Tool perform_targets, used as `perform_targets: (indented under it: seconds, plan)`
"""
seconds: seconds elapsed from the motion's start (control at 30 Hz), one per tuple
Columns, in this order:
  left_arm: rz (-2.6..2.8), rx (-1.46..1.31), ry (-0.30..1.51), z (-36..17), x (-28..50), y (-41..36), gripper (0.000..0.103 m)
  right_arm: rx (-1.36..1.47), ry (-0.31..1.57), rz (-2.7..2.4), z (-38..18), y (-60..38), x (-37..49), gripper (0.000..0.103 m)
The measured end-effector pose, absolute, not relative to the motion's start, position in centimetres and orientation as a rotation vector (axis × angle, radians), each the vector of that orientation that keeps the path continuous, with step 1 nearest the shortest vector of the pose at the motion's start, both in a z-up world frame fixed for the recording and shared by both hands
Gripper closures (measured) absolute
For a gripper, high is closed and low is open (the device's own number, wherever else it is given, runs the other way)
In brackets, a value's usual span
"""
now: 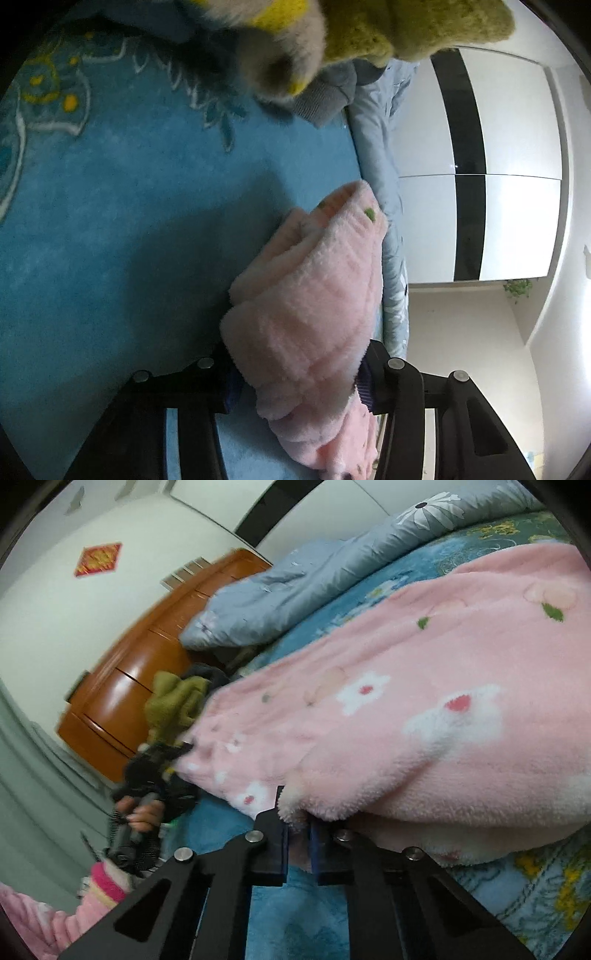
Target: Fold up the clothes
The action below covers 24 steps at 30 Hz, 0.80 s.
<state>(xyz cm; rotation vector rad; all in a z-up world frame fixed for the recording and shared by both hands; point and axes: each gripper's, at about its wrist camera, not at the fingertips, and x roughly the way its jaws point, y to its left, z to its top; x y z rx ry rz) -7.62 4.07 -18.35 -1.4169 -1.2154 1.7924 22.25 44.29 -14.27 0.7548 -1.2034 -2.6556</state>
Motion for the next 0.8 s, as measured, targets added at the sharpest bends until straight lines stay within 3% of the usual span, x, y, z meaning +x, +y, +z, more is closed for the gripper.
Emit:
perform_targets:
  seconds: [0.03,0.1,0.23,0.37,0.53,0.7,0.73,0.77,0.8]
  plan:
    - [1.829,-1.389,-1.188,-17.7,-7.5,4.1,0.075,0.670,-1.201,-2.637,-13.7,44.5,23.1,0.095]
    - [1.884,-1.320,-1.130,-16.2,-7.2,4.1,0.078,0.568,-1.147,-2.626,-12.6,44.7,24.6,0.095]
    - [1.946,-1.235,-1.005,-13.6,-6.6,4.2,0.078,0.684,-1.074,-2.605,-13.0,44.0,25.0,0.095]
    - [1.975,-1.316,-0.985,-15.7,-6.8,3.8,0.078,0.977,-1.037,-2.586,-15.2,43.0,23.6,0.095]
    - [1.947,-1.371,-1.080,-18.6,-6.6,2.4,0.078,1.025,-1.023,-2.593,-15.2,43.1,23.3,0.095]
    - [1.950,-1.361,-1.013,-17.5,-6.6,3.3,0.073,1.031,-1.031,-2.626,-14.4,43.4,23.6,0.093]
    - [1.947,-1.354,-0.987,-16.9,-6.4,3.4,0.066,1.020,-1.040,-2.634,-14.0,43.6,23.9,0.085]
    - [1.955,-1.355,-0.947,-16.3,-6.3,3.5,0.061,1.008,-1.052,-2.650,-13.7,43.6,24.2,0.067]
    - [1.967,-1.358,-0.903,-15.7,-6.1,3.5,0.052,0.997,-1.070,-2.665,-13.4,43.7,24.8,0.059]
